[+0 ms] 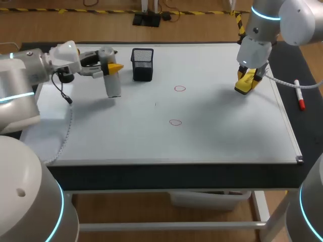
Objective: Pick up the inspection probe, press it on each red-marked spot on the whiteboard one by one, put down the probe, pick up the eraser, and wipe off all the red marks.
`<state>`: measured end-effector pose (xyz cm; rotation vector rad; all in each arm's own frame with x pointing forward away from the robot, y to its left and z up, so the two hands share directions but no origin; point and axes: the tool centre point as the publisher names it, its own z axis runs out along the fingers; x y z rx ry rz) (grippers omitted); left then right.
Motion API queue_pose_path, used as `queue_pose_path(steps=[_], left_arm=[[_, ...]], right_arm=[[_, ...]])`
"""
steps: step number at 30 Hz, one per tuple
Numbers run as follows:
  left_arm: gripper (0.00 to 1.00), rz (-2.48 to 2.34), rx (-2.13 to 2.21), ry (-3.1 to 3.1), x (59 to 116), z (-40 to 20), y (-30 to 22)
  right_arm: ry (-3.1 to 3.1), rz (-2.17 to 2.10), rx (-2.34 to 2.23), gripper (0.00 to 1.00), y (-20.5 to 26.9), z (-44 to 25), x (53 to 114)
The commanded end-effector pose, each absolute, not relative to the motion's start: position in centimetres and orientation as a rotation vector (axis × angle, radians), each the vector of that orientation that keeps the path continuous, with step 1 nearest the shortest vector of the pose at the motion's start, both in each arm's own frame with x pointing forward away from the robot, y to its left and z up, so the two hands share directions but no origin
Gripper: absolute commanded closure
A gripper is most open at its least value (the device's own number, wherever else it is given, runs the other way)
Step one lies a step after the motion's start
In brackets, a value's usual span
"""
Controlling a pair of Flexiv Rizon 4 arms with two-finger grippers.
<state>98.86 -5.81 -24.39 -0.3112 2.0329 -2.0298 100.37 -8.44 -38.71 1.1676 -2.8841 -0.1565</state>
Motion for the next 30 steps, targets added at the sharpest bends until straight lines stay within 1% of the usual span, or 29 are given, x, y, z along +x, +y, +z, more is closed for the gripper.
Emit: queue_pose_path(steps=[1,16,30], left_arm=[[1.00,-2.018,-0.339,2.023,98.2,-24.3,-8.2],[1.00,-2.027,-0.416,2.011,98.1,-24.2,-16.5],[1.00,-1.995,-0.394,1.995,99.9,-24.4,-23.3]], right_arm=[[-2.881,-0.151,1.169,1.00,-8.5,-38.7,100.5],[-2.881,-0.151,1.169,1.00,-8.5,-38.7,100.5],[-2.881,-0.151,1.169,1.00,-8.5,-38.7,100.5]])
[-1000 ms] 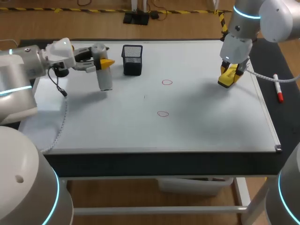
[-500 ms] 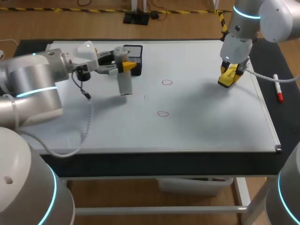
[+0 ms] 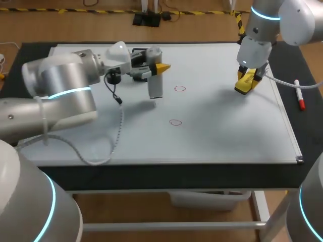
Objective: Pick up the inspection probe, press it on each red-marked spot on the whiteboard one by one, put down the probe, pick up the eraser, and wipe off all the red marks.
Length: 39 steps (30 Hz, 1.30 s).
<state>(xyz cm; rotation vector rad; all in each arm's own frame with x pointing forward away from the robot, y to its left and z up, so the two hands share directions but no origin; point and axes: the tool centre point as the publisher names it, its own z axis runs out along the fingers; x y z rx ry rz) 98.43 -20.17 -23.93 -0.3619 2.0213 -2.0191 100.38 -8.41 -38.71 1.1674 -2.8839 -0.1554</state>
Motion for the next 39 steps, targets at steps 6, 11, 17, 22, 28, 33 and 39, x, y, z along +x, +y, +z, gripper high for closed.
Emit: queue_pose_path(steps=[6,11,17,22,28,33,39], left_arm=[[1.00,-1.980,-0.408,1.988,101.1,-24.8,-25.4],[1.00,-1.974,-0.405,1.989,101.9,-25.0,-27.0],[1.00,-1.960,-0.407,1.993,103.0,-25.3,-28.3],[1.00,-1.957,-0.409,1.990,103.5,-25.4,-29.1],[1.00,-1.939,-0.411,1.987,104.1,-25.7,-29.6],[1.00,-1.924,-0.405,1.996,104.5,-26.1,-30.1],[1.00,-1.920,-0.410,2.006,104.7,-26.7,-30.3]], right_arm=[[-2.881,-0.151,1.169,1.00,-8.5,-38.7,100.5],[-2.881,-0.151,1.169,1.00,-8.5,-38.7,100.5],[-2.881,-0.151,1.169,1.00,-8.5,-38.7,100.5],[-2.881,-0.151,1.169,1.00,-8.5,-38.7,100.5],[-2.881,-0.151,1.169,1.00,-8.5,-38.7,100.5],[-2.881,-0.151,1.169,1.00,-8.5,-38.7,100.5],[-2.881,-0.151,1.169,1.00,-8.5,-38.7,100.5]])
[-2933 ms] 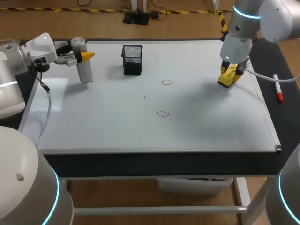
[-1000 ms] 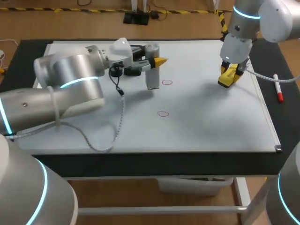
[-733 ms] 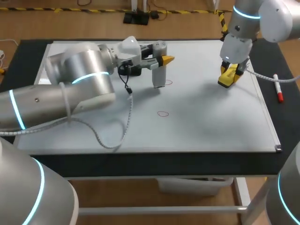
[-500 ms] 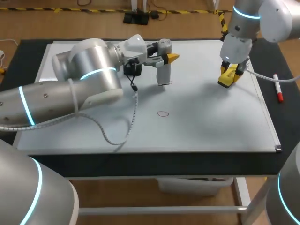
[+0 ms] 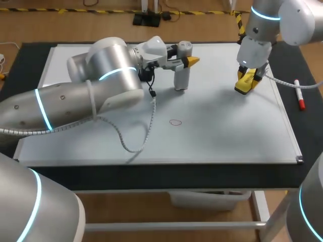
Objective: Pick up the inspection probe, press it on each red-marked spot on the whiteboard one by one, put down the probe, pick up the eraser, and wipe off all the red marks.
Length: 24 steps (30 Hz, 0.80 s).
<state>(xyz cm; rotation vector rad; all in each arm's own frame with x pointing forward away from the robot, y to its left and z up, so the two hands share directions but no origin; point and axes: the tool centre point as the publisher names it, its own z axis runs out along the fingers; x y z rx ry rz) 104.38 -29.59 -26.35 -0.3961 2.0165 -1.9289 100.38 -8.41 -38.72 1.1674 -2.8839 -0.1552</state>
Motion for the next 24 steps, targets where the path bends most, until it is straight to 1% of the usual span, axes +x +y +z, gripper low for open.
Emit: queue_pose_path(steps=[1,24], left_arm=[[1.00,-1.920,-0.413,2.007,104.7,-26.8,-30.3],[1.00,-1.914,-0.447,2.026,105.3,-27.9,-29.9]], right_arm=[[-2.881,-0.151,1.169,1.00,-8.5,-38.7,100.5],[-2.881,-0.151,1.169,1.00,-8.5,-38.7,100.5]])
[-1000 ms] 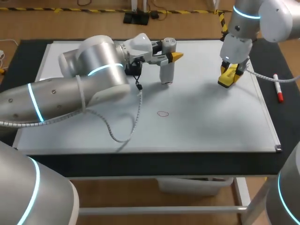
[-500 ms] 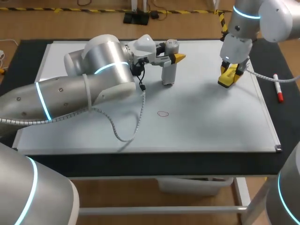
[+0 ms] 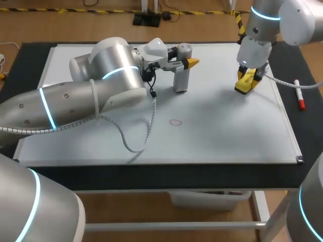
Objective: Pick up the inspection probe, press it on each red-marked spot on the whiteboard one by one, put down the probe, pick up the eraser, and wipe off all the red marks.
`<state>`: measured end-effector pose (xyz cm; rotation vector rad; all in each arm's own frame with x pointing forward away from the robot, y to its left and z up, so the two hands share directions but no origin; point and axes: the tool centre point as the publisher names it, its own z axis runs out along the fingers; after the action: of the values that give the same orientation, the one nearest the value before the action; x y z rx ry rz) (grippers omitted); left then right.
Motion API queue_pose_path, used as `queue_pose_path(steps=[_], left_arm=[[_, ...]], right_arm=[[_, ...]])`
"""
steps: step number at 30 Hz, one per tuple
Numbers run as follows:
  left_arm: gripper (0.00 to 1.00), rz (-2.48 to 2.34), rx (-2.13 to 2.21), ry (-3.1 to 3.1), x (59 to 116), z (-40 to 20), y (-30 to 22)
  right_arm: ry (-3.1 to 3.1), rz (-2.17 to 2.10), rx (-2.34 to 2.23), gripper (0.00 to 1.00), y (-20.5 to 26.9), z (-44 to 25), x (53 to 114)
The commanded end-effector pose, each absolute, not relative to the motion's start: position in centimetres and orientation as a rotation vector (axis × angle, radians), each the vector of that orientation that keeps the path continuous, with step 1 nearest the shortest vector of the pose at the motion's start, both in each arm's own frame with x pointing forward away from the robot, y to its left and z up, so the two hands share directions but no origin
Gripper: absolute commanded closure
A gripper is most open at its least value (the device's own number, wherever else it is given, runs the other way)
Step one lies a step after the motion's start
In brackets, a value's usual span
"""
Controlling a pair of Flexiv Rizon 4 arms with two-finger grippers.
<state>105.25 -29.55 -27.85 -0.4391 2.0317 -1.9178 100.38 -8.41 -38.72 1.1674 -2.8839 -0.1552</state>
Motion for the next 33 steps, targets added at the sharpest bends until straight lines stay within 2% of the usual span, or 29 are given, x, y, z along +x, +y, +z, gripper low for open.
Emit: queue_pose_path(steps=[1,22,33], left_arm=[[1.00,-1.915,-0.448,2.027,105.3,-27.9,-29.9],[1.00,-1.929,-0.448,2.017,105.0,-27.6,-29.4],[1.00,-1.938,-0.452,1.989,103.3,-25.5,-27.0]], right_arm=[[-2.881,-0.151,1.169,1.00,-8.5,-38.7,100.5],[-2.881,-0.151,1.169,1.00,-8.5,-38.7,100.5],[-2.881,-0.151,1.169,1.00,-8.5,-38.7,100.5]])
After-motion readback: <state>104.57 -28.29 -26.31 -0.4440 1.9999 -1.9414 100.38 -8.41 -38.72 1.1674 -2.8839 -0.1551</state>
